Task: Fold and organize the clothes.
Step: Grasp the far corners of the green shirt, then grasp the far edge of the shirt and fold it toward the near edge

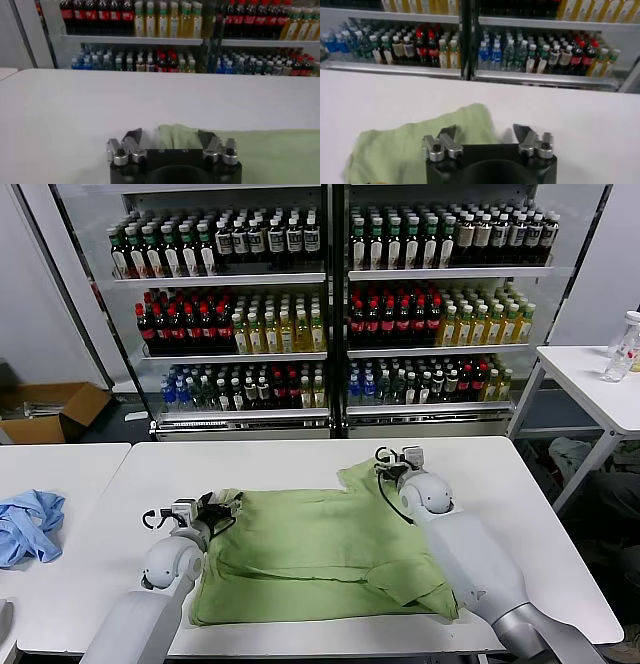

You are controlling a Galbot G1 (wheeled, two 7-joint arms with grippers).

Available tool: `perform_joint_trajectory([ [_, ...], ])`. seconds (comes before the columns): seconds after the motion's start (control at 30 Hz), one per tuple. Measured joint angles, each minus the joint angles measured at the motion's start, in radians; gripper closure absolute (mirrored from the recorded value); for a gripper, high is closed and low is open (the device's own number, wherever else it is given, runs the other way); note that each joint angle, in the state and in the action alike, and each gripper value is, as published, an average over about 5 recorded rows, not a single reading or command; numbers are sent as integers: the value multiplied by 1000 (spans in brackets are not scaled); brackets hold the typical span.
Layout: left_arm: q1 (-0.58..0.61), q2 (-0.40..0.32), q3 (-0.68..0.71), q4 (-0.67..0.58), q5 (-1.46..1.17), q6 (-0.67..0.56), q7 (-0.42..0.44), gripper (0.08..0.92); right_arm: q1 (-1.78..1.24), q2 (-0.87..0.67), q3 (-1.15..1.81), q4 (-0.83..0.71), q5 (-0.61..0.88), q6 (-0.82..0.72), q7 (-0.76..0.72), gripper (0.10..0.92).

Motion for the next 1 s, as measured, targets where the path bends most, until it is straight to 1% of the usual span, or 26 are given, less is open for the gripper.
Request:
perform_joint_trajectory([
  [0.27,-7,10,4,15,-20,1,15,579,2,-1,-8,-16,26,1,-16,682],
  [0.47,8,21,-6,5,-55,0,30,753,-17,-15,-17,19,29,25,-30,855],
  [0.57,21,28,-14,-7,-81,-6,38,837,-27,-24,-17,52,33,45,-33,912],
  [0.7,40,39,-32,-35,-123,-17,46,907,-41,-42,-6,117,43,69,-30,919],
  [1.0,94,75,-91,-165,-222,-30,44,911,-99,-106,49,327,72,80,-5,919],
])
